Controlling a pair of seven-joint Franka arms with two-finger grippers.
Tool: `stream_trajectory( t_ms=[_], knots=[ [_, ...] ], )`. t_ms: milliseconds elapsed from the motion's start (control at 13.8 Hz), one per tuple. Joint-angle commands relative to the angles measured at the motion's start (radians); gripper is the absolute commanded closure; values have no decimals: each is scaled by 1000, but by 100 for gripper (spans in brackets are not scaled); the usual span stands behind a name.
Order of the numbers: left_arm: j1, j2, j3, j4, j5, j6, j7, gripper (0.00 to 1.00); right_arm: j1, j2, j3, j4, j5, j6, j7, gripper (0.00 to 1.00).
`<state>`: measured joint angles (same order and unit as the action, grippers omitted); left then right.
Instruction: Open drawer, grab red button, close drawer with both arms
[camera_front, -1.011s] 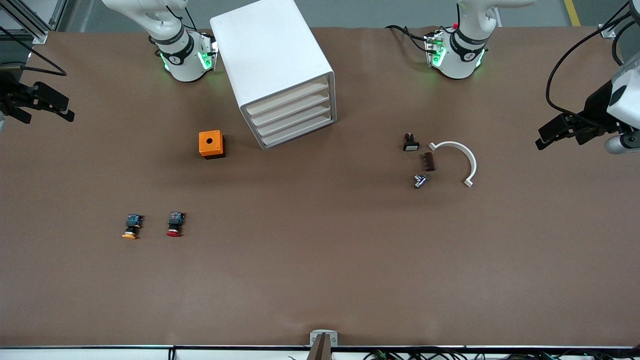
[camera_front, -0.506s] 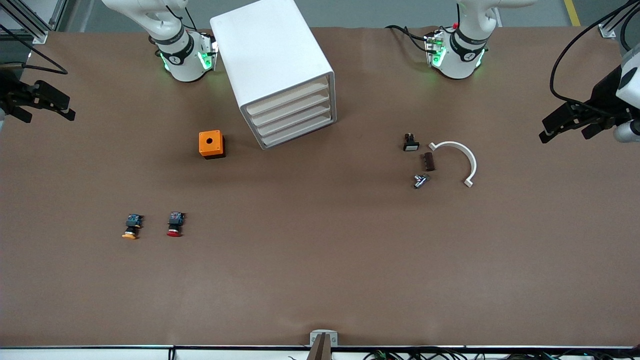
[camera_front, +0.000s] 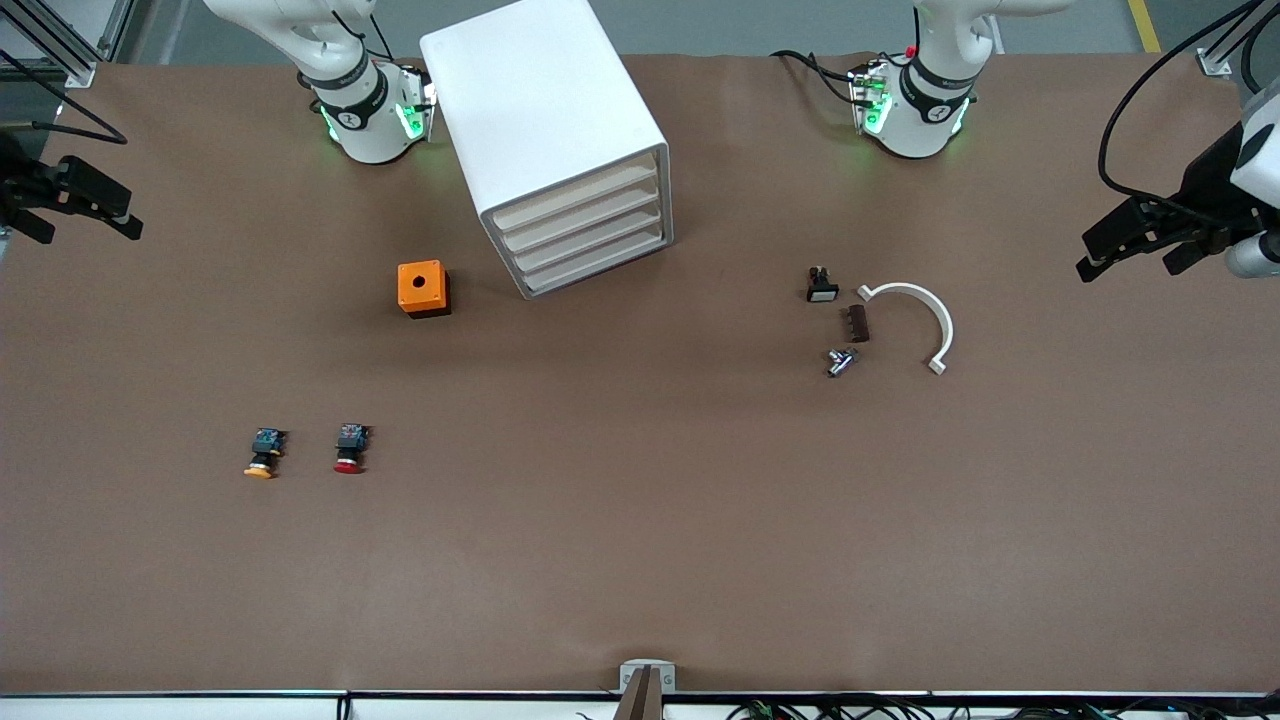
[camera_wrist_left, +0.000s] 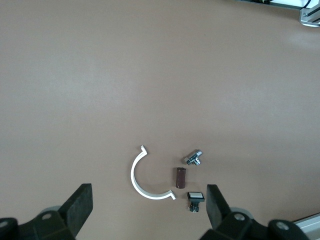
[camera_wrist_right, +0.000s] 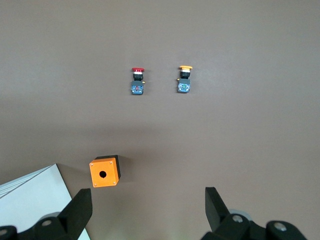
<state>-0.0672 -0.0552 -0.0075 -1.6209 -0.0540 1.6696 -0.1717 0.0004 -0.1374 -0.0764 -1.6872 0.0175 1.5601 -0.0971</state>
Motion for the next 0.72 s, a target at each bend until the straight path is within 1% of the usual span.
stream_trajectory(
  t_ms=[0,433,650],
  knots=[
    [0,5,-3,22,25,-24,3,0,-2,10,-2,35,-2,-2,4,0],
    [-2,5,-3,24,26,-25,3,0,6,21,-2,46,-1,-3,4,0],
    [0,5,-5,24,25,-28,3,0,4,22,-2,44,-1,-37,4,0]
  ],
)
